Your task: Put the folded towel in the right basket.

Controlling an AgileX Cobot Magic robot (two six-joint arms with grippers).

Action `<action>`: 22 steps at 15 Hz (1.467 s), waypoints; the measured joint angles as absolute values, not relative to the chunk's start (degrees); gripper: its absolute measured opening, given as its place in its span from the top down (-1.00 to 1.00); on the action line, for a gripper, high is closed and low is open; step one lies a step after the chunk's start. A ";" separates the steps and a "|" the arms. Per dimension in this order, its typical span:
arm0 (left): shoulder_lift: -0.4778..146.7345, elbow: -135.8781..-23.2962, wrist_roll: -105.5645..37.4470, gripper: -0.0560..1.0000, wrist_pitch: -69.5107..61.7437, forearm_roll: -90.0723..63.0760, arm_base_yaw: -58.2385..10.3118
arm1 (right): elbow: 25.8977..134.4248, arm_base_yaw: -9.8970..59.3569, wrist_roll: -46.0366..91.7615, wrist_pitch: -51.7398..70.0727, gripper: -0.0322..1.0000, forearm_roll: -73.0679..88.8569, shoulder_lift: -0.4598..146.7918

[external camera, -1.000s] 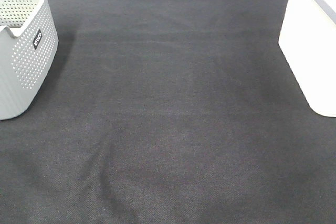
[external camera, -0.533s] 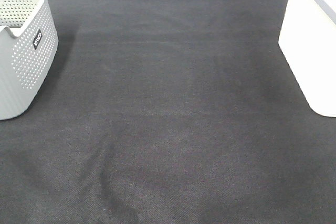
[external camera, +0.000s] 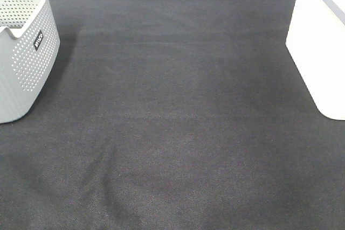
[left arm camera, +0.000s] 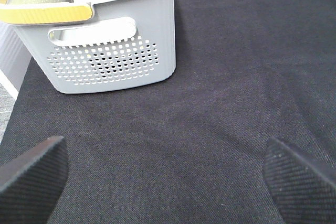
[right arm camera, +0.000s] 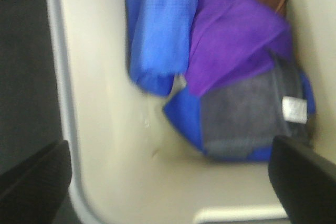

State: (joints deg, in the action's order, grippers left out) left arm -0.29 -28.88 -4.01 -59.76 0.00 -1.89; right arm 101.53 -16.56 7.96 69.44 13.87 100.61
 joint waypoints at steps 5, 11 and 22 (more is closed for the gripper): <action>-0.29 -28.88 -4.01 -0.87 -59.76 0.00 -1.89 | 68.01 -16.56 21.20 60.10 -0.95 25.61 67.32; -0.29 -28.88 -4.01 -0.87 -59.76 0.00 -1.89 | 40.68 -16.56 22.98 59.93 -0.95 22.75 33.69; -0.29 -28.88 -4.01 -0.87 -59.76 0.00 -1.89 | 27.96 -3.67 13.52 67.09 -0.95 13.24 3.84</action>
State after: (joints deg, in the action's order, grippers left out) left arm -0.29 -28.88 -4.01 -59.76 0.00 -1.89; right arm 27.96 -3.67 13.52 67.09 13.24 3.84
